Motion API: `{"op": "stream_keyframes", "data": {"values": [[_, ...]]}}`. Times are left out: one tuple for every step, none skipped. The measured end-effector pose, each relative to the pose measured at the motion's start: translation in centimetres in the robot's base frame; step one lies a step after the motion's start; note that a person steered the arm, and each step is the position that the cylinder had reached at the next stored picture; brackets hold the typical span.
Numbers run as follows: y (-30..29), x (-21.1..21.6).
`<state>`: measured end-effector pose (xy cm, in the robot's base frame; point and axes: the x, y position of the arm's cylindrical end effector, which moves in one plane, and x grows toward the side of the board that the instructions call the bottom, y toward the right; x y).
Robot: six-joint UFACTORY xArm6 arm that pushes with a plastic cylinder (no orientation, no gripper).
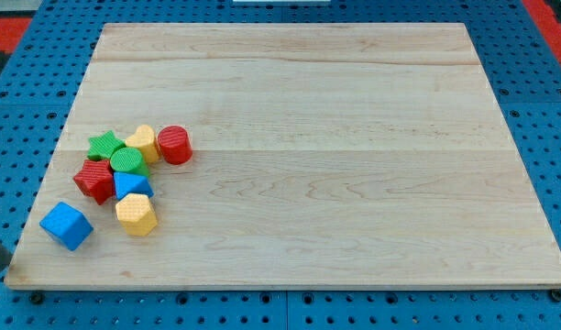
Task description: Push the blue cube to the top of the yellow hexagon
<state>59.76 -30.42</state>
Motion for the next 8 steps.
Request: {"op": "stream_keyframes", "data": {"values": [[0.0, -3.8], [1.0, -6.3], [4.1, -7.0], [0.0, -6.8], [1.7, -3.4], [6.0, -3.3], [10.8, -6.4], [13.7, -7.2]]}}
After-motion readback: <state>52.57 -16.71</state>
